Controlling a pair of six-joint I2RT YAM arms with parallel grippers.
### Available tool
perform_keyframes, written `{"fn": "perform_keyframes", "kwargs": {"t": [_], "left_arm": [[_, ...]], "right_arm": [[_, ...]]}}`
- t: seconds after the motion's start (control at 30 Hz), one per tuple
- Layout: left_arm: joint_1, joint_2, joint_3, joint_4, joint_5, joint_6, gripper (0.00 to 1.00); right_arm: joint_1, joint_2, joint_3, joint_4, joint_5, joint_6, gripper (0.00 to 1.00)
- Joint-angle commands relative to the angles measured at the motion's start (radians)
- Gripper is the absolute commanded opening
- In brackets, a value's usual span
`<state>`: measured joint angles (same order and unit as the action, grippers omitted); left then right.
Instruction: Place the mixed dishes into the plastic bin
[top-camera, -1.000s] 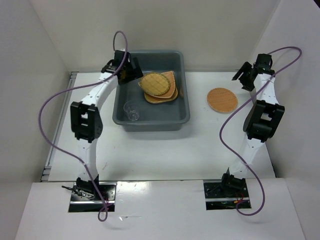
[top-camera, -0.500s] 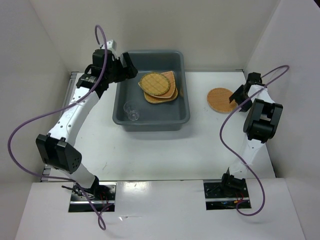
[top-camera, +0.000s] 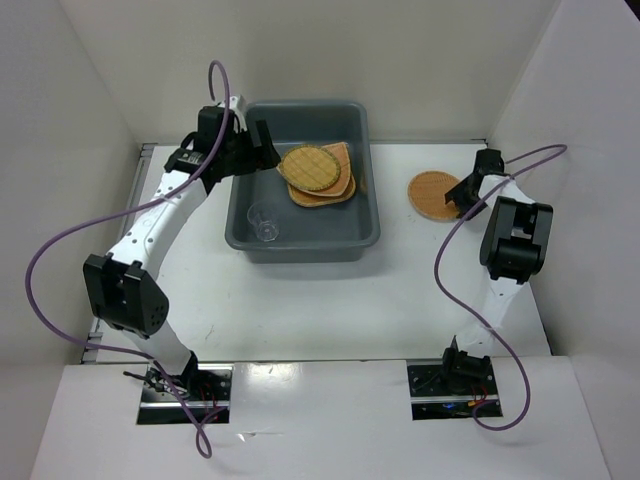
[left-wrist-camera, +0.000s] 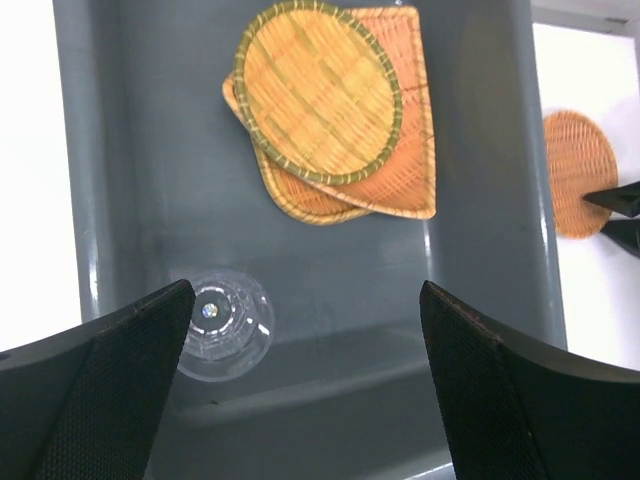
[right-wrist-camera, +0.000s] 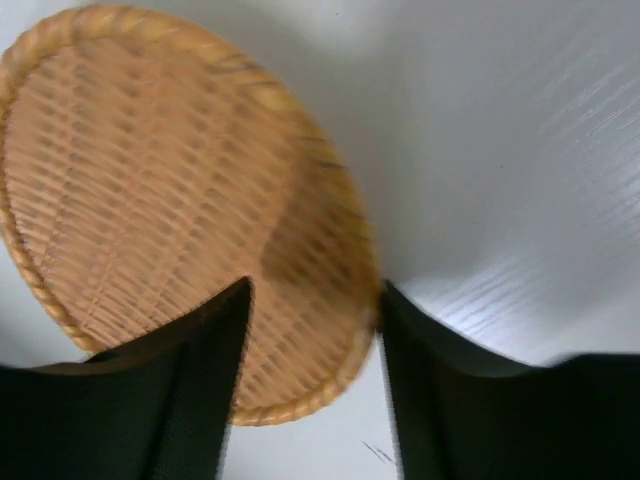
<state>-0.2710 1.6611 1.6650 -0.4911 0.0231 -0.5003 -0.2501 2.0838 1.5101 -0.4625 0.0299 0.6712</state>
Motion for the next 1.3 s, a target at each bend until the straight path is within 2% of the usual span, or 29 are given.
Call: {"fn": "perform_keyframes", "kwargs": {"t": [0.0,0.07,0.1,0.2,0.23,0.3,0.33,0.4,0.83,0.9,1.03,1.27], "left_arm": [[0.001,-0.015,-0.017,0.011,0.008,0.020,1.00],[0.001,-0.015,-0.027,0.011,-0.002,0.020,1.00],[0.001,-0.015,-0.027,0.011,-0.002,0.020,1.00],[0.001,-0.015,-0.027,0.011,-0.002,0.020,1.00],[0.001,-0.015,-0.027,0.011,-0.002,0.020,1.00],[0.001,-0.006,-0.027,0.011,-0.002,0.020,1.00],[0.001,-0.006,-0.027,0.011,-0.002,0.020,1.00],[0.001,-0.006,-0.018,0.011,0.008,0.020,1.00],[0.001,0.012,-0.008,0.002,0.008,0.011,1.00],[0.001,0.012,-0.017,0.002,0.008,0.011,1.00],[0.001,0.012,-0.028,0.002,0.008,0.011,1.00],[0.001,0.023,-0.028,0.011,0.008,0.020,1.00]], "right_arm": [[0.000,0.005,-0.039,0.096,0.018,0.062,0.55],[0.000,0.005,-0.060,0.116,0.018,0.073,0.46],[0.000,-0.007,-0.060,0.130,0.018,0.073,0.38],[0.000,-0.016,-0.074,0.163,0.018,0.082,0.30],[0.000,-0.028,-0.085,0.173,0.004,0.082,0.24],[0.011,-0.037,-0.085,0.188,-0.007,0.082,0.18],[0.011,-0.037,-0.085,0.200,-0.007,0.068,0.09],[0.023,-0.048,-0.074,0.211,-0.016,0.053,0.00],[0.098,-0.232,-0.024,0.292,-0.054,0.013,0.00],[0.117,-0.286,-0.001,0.303,-0.001,-0.008,0.00],[0.191,-0.352,0.088,0.303,0.050,-0.057,0.00],[0.368,-0.366,0.265,0.266,0.104,-0.159,0.00]]}}
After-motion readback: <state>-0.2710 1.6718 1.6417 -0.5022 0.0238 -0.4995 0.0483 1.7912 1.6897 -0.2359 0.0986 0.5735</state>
